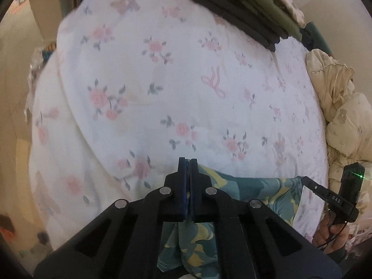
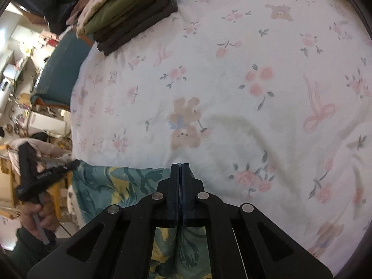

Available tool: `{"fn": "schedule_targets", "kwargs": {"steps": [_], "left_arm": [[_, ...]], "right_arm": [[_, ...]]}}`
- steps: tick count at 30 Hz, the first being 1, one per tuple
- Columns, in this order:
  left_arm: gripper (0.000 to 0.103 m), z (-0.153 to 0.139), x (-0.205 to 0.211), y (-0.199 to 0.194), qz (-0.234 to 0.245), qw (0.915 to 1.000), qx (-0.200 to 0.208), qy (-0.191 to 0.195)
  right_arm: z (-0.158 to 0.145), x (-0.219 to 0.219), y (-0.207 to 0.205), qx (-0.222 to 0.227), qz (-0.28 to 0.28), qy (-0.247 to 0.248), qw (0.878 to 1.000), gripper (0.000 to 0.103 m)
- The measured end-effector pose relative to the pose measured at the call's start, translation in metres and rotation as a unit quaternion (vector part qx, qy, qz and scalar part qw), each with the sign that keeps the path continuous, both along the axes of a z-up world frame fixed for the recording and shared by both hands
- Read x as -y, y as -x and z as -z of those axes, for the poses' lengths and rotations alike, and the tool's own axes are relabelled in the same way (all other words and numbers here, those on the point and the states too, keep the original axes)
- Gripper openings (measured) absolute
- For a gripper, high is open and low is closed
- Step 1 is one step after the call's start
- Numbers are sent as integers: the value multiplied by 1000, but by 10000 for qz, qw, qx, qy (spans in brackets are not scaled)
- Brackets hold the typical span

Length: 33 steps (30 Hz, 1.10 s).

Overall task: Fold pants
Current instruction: 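Fold the shorts over again with both grippers, pressing onto the sheet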

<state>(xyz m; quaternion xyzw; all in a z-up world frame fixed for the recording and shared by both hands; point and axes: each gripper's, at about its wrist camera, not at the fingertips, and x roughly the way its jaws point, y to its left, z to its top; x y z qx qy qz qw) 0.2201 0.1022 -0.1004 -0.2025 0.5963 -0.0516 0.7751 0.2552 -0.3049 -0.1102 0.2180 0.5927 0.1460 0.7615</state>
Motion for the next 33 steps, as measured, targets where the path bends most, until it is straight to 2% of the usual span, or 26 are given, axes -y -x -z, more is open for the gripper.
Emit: {"fn": "schedule_targets", "kwargs": {"steps": [4,8,10,12,13,14,15,16,17,20,22,23,25,26,27,28,29,30,31,33], "left_arm": [[0,8,-9,-10,-117,9997,0,-198],[4,14,-3,-12,7,9988,91,-491],[4,9,-6,-10,-97,9975,153,-688],[5,0,-10,-9,-226,9923,206,-1204],[12,-5,-12,-7,-330,9886,229,-1451],[13,-14,-15,-1,-512,9863,296,-1538],[14,-21,-15,5,-577,9876,405,-1405],[14,-29,-10,12,-469,9915,545,-1086],[14,-31,2,18,-198,9945,551,-866],[14,-28,41,38,574,9973,339,-292],[14,-12,68,55,958,9954,-7,83],[14,2,80,64,1126,9930,-290,194],[14,21,94,76,1402,9881,-626,24],[14,32,97,82,1510,9856,-729,-219],[14,38,97,84,1563,9840,-782,-341],[14,45,94,87,1588,9840,-752,-312],[15,48,90,90,1601,9847,-640,-234],[15,48,88,92,1673,9841,-559,-199],[15,46,86,92,1737,9829,-541,-270],[14,33,76,93,1548,9853,-546,-484]], "right_arm": [[13,7,-3,-13,341,416,9985,0],[27,3,-4,-251,213,511,9982,0],[10,-3,-3,129,125,677,9975,1],[0,-5,-4,248,31,1012,9946,7],[-5,-4,-2,340,66,1176,9925,7],[-12,-2,0,454,123,1302,9904,7],[-19,-1,2,536,140,1288,9901,7],[-24,-1,6,546,78,1058,9929,7],[-27,-5,10,451,-109,596,9971,7],[-24,-27,26,37,-712,-312,9970,7],[-14,-49,39,-210,-1079,-455,9929,7],[-6,-59,46,-324,-1228,-419,9910,7],[9,-69,57,-502,-1471,-82,9878,7],[17,-72,63,-551,-1525,261,9864,4],[27,-76,68,-532,-1635,969,9803,1],[34,-79,73,-404,-1756,1532,9716,0],[39,-83,77,-238,-1907,1818,9644,0],[39,-85,79,-97,-2007,1852,9619,0],[35,-85,79,-140,-2021,1863,9614,0],[23,-77,80,-248,-1844,1734,9671,0]]}}
